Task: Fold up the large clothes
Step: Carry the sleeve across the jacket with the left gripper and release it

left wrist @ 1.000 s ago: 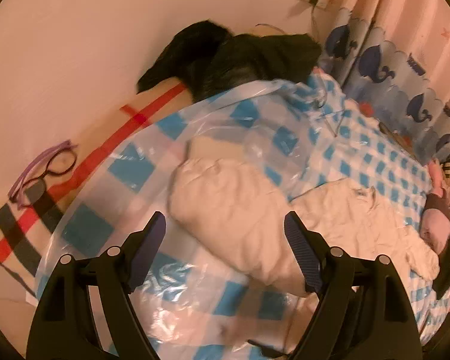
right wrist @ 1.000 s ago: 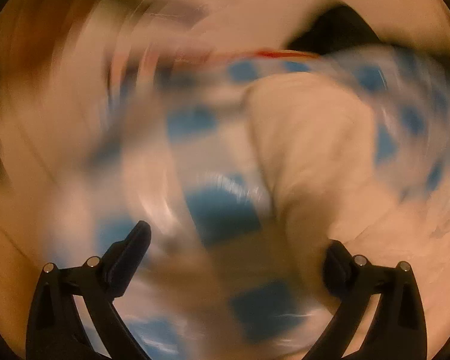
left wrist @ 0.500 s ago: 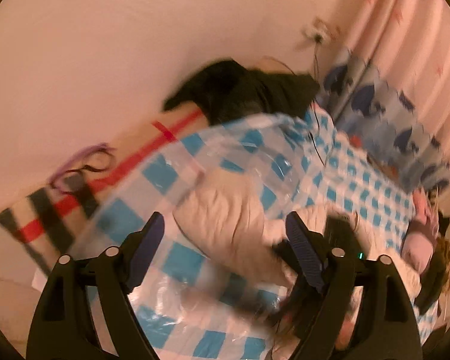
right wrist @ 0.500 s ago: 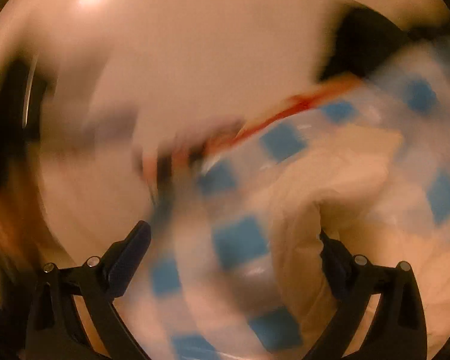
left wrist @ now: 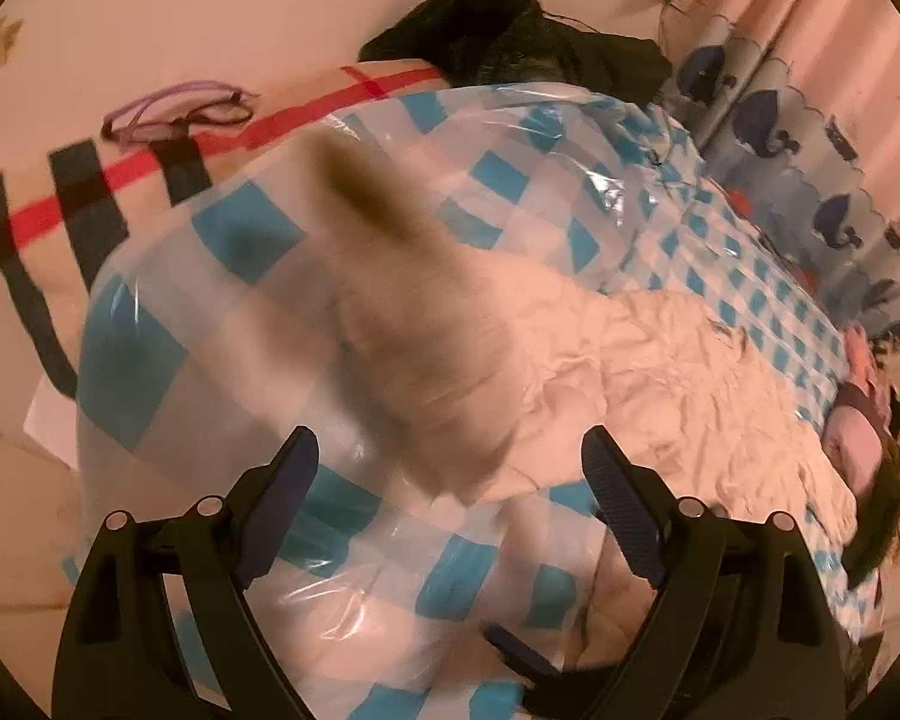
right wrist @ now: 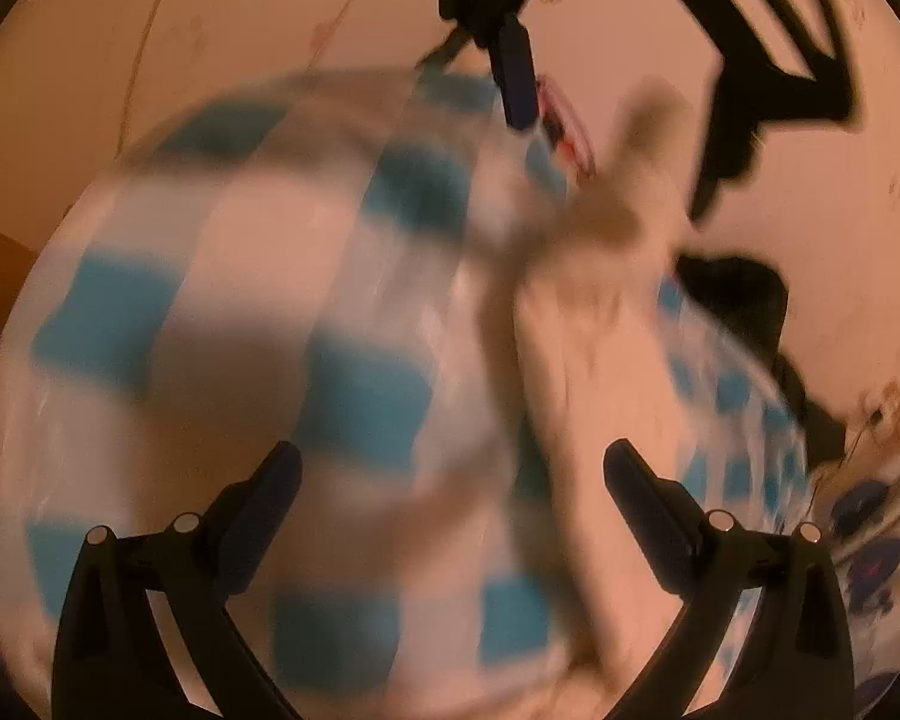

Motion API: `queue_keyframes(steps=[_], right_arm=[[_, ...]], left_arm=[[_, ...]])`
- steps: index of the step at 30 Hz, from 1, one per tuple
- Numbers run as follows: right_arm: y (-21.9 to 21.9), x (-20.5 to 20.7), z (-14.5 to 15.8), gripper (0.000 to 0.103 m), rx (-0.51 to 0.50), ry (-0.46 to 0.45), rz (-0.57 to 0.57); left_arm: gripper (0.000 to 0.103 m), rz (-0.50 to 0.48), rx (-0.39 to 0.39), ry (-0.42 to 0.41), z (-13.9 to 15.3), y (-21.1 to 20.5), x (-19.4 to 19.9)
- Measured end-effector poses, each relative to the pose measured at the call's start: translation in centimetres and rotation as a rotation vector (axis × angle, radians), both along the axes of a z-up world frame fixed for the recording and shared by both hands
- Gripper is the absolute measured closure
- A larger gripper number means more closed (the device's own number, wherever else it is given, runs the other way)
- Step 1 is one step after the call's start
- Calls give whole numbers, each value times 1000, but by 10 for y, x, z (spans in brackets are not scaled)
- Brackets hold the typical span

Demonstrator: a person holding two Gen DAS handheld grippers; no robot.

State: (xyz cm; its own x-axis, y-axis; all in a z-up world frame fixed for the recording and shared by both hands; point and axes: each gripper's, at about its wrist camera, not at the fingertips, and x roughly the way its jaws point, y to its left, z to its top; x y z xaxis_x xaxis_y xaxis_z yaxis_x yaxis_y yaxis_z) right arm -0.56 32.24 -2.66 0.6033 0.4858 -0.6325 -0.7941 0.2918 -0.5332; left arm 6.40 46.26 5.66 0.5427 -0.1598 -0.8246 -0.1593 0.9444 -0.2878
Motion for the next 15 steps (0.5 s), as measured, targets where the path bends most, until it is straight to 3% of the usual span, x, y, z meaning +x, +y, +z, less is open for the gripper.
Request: queue_keyframes(steps=[5, 7, 8, 9, 10, 11, 12, 15], right_arm=[[-100, 5, 18, 6, 242, 457, -123], [-144, 14, 22, 6, 335, 558, -187], [-170, 15, 23, 6, 384, 603, -241], [-186, 14, 24, 6, 411, 619, -272], [-208, 8, 25, 6, 447, 637, -306], [-226, 2, 27, 6, 477, 644, -337], [-241, -2, 29, 6, 498, 639, -359], [-291, -16, 32, 6, 584, 603, -442]], left_arm=[[18, 130, 10, -17, -18, 4, 1], [20, 185, -16, -19, -26, 11, 7], [37, 215, -40, -12, -32, 15, 10], [51, 243, -90, 9, -39, 21, 14], [81, 266, -139, 18, -44, 26, 17], [85, 282, -203, 8, -48, 31, 17], [87, 294, -204, -4, -48, 32, 17], [90, 265, -53, -100, -15, 12, 20]])
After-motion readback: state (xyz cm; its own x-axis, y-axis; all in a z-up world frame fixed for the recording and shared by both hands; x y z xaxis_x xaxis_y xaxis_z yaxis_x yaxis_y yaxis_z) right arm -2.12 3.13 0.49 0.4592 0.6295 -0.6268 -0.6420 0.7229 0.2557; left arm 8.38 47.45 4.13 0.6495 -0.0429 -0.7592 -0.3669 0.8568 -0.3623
